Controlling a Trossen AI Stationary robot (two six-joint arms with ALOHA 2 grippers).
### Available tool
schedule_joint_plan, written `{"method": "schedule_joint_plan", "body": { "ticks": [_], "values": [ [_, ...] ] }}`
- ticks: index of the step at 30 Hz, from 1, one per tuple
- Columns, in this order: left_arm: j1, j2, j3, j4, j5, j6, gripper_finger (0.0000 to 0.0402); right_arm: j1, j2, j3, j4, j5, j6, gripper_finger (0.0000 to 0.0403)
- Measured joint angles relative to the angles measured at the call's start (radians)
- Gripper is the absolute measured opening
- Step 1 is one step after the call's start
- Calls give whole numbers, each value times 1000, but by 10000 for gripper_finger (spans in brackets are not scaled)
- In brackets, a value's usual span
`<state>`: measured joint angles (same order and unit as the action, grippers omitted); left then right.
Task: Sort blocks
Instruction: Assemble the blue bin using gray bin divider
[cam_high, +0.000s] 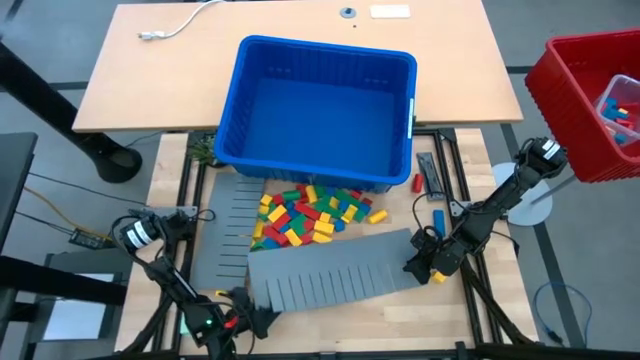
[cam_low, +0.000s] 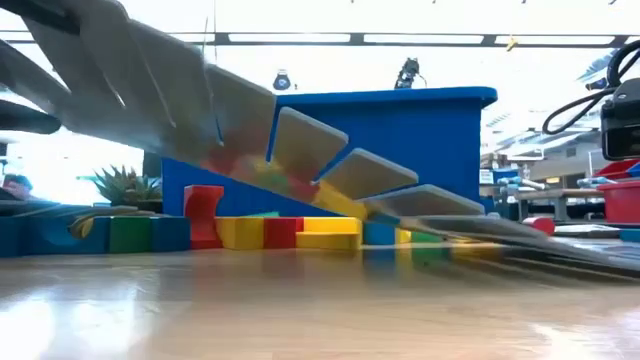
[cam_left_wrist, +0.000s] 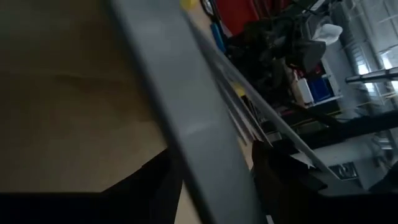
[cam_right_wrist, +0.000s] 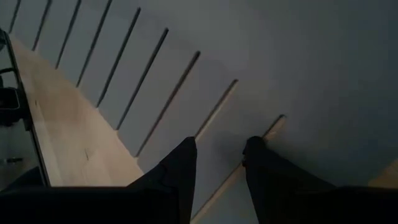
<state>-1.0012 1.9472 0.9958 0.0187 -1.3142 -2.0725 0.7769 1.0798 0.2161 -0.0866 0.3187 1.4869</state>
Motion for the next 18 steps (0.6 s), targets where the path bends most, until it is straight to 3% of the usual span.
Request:
{"method": "schedule_joint_plan", "body": {
  "ticks": [6, 13, 18],
  "values": [
    [5, -1, 0, 6, -62, 30, 201, 0, 0, 0, 9, 0, -21, 123],
    [4, -2, 0, 6, 23, 24, 197, 0, 0, 0, 10, 0, -26, 122],
    [1, -3, 0, 6, 30, -3, 122, 0, 0, 0, 12, 0, -44, 121]
  ]
}}
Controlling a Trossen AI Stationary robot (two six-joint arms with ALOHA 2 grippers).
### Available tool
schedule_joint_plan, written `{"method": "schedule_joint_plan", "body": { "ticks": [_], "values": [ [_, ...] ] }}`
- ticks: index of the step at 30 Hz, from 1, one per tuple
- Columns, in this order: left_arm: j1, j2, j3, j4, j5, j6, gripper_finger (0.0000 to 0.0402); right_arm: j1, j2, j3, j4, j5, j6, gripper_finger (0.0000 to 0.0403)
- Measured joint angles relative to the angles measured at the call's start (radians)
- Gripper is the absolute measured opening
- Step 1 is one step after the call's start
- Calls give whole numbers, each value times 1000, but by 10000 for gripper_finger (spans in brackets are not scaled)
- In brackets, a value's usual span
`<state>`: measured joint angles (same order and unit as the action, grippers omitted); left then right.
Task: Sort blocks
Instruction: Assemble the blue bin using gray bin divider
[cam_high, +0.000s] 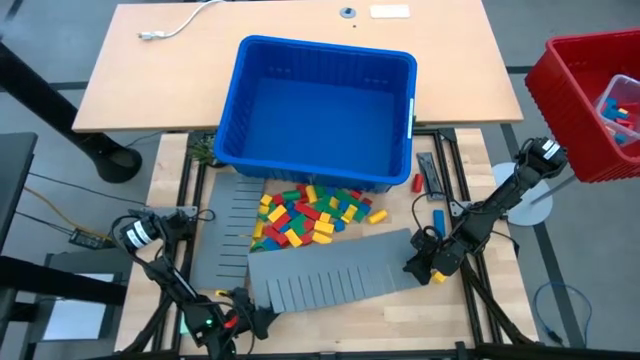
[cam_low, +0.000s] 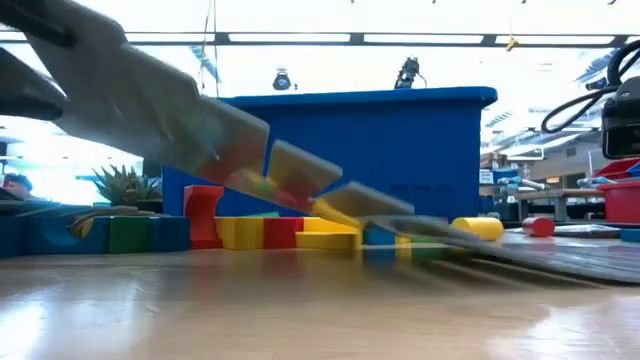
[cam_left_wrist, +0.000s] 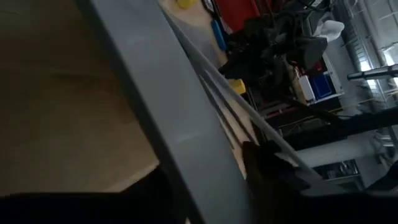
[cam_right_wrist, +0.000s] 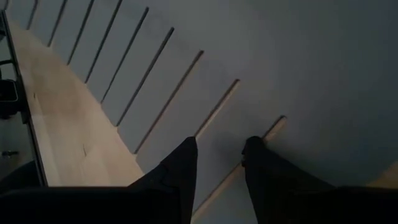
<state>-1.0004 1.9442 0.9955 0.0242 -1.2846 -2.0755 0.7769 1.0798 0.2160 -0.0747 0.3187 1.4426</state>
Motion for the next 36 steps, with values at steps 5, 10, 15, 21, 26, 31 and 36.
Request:
{"method": "schedule_joint_plan", "body": {
  "ticks": [5, 10, 15, 21, 26, 31, 36],
  "values": [
    [-2, 0, 0, 3, 2, 1, 14, 0, 0, -1, 10, -4, -18, 117],
    [-3, -1, 24, 3, 6, 35, 5, 1, -23, 6, 6, -38, -62, 114],
    [3, -1, 99, 2, 35, 186, 3, 2, -71, 82, 30, -59, -178, 109],
    [-1, -1, 185, 0, 91, 454, 2, 5, -123, 218, 31, -47, -400, 109],
    [1, -1, 247, -2, 72, 830, 2, -5, -143, 312, 30, -44, -561, 107],
    [9, -1, 302, -4, 62, 1113, 1, -8, -144, 373, 28, -33, -663, 107],
    [9, -1, 339, -1, 52, 1234, 2, -16, -144, 427, 28, -25, -766, 112]
  ]
}}
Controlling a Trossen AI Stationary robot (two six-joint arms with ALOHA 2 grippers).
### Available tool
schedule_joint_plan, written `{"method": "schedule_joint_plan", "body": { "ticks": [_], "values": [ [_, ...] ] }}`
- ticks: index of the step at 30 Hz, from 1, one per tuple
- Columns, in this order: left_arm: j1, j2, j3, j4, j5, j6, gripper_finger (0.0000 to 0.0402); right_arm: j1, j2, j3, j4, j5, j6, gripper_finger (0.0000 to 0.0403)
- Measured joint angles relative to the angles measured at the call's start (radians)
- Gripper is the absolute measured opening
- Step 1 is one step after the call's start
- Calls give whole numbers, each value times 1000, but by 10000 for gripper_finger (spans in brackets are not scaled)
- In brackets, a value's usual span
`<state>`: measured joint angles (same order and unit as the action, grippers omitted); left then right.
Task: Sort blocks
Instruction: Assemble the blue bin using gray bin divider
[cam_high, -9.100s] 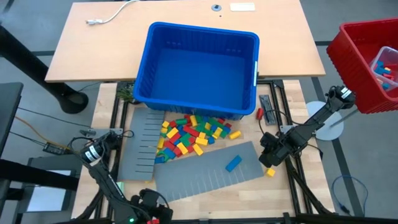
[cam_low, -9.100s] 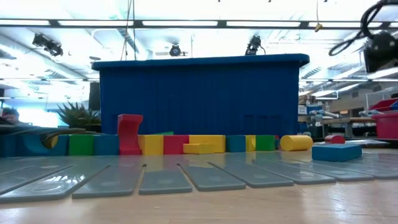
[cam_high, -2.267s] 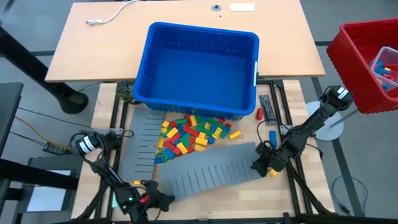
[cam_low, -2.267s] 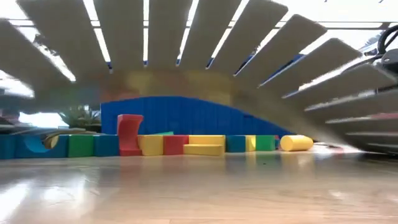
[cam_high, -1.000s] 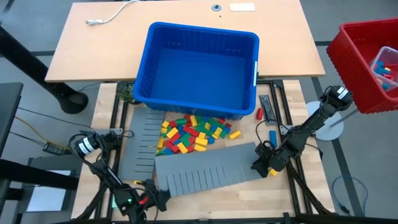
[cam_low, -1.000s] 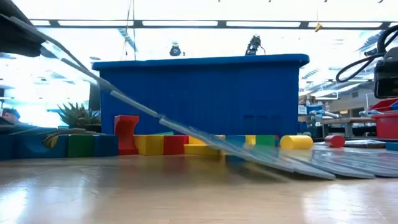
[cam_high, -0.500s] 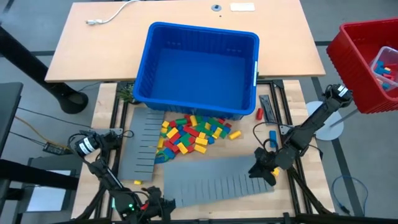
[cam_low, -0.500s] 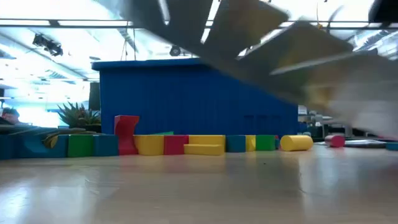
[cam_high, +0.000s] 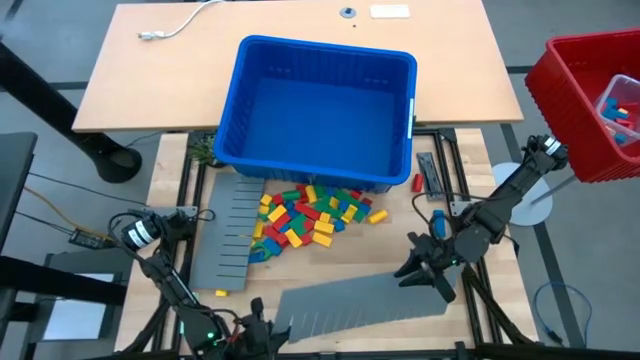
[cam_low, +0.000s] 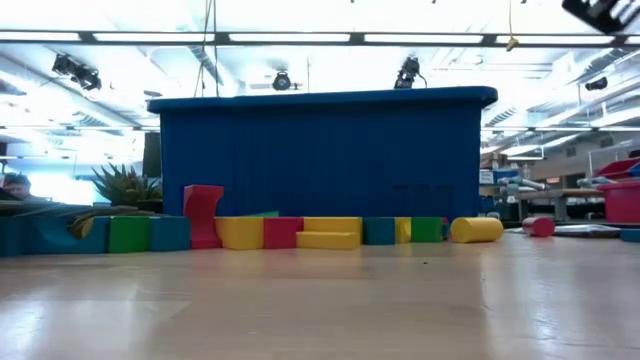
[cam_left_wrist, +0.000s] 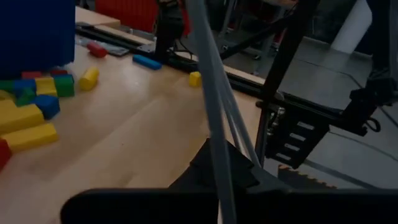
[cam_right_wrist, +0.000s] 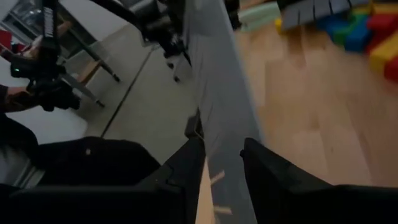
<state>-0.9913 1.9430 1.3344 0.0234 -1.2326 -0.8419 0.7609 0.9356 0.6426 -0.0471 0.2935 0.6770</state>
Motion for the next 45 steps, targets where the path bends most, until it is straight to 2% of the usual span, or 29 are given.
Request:
{"method": "schedule_joint_plan", "body": {
  "ticks": [3, 8, 12, 17, 23, 31, 33, 35, 38, 39, 45],
  "values": [
    [0, 0, 4, 2, 0, -1, 2, 0, 0, 33, 0, 0, -22, 128],
    [-1, 0, 4, 10, 0, -3, 2, 0, -1, 104, -46, 0, -80, 179],
    [-1, 0, 4, 18, 1, -1, 2, -14, -2, 208, -251, 5, -160, 212],
    [-1, 0, 4, 18, 1, 2, 3, -75, -1, 278, -477, 15, -180, 215],
    [1, -1, 4, 38, -12, 46, 3, -160, 55, 251, -523, -197, -149, 194],
    [10, -8, 4, 38, -27, 53, 3, -223, 156, 251, -503, -382, -223, 173],
    [13, -8, 4, 38, -33, 52, 3, -236, 168, 251, -499, -449, -224, 154],
    [16, -8, 4, 40, -35, 52, 3, -244, 173, 251, -489, -495, -218, 116],
    [24, -8, 4, 63, -17, 51, 4, -246, 174, 251, -473, -518, -256, 33],
    [30, -8, 4, 63, 1, 51, 5, -246, 174, 251, -472, -523, -271, 18],
    [51, -15, 4, 57, 66, 39, 33, -246, 167, 252, -471, -499, -256, 3]
  ]
}}
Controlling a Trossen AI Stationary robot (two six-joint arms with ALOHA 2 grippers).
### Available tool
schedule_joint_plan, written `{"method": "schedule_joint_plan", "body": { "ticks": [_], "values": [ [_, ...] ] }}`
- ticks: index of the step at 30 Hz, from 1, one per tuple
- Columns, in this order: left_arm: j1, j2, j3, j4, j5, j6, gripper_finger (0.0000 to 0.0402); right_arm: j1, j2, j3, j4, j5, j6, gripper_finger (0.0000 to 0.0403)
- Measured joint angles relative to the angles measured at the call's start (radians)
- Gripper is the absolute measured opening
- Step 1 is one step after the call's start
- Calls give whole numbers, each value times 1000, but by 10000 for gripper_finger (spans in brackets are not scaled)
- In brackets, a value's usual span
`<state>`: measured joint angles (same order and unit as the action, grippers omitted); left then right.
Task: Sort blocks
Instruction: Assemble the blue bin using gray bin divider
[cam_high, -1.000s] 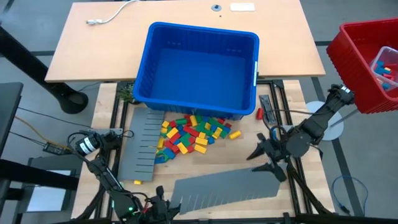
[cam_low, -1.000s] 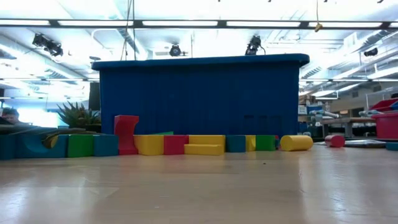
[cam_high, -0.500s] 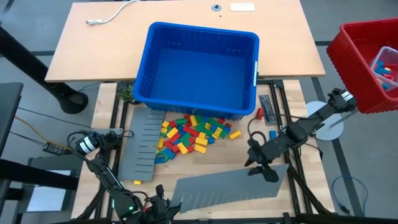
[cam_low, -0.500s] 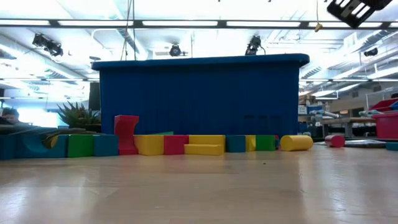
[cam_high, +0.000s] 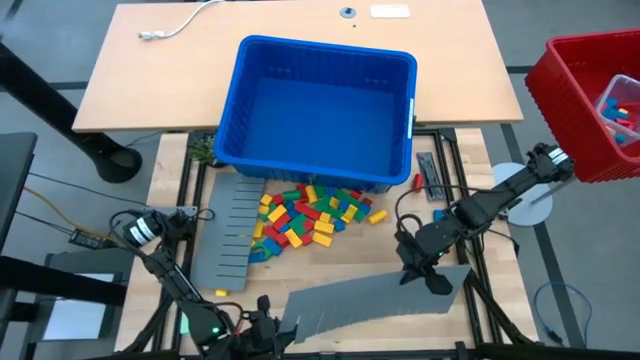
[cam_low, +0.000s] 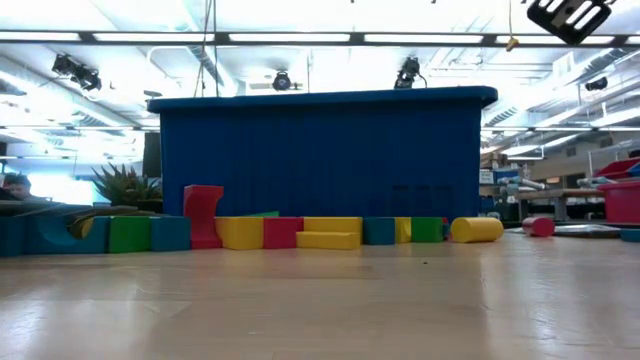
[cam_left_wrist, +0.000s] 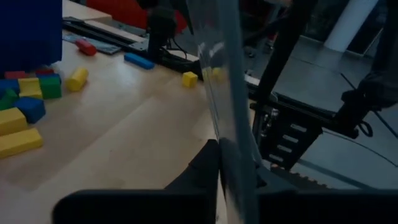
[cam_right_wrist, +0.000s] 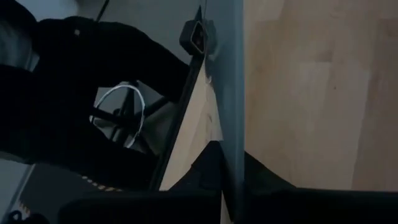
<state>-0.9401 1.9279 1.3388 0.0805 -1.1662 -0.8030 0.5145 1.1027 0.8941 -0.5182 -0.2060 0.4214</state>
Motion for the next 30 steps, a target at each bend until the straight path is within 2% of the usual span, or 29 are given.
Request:
{"method": "schedule_joint_plan", "body": {
  "ticks": [7, 11, 17, 22, 28, 30],
  "values": [
    [-1, -61, 0, -57, -71, -1, 114, 0, -82, 38, -36, 92, -19, 1],
    [-22, -126, 0, -103, -174, 54, 144, -13, -159, 94, -37, 177, -64, 1],
    [-51, -254, 0, -145, -276, 179, 148, -62, -239, 209, -48, 234, -108, 1],
    [-49, -345, 0, -145, -296, 298, 148, -98, -266, 235, -28, 266, -120, 0],
    [-42, -425, 0, -166, -394, 437, 148, -156, -278, 236, 197, 319, -175, 0],
    [-29, -460, 0, -182, -399, 452, 148, -189, -266, 236, 280, 322, -190, 0]
  ]
}}
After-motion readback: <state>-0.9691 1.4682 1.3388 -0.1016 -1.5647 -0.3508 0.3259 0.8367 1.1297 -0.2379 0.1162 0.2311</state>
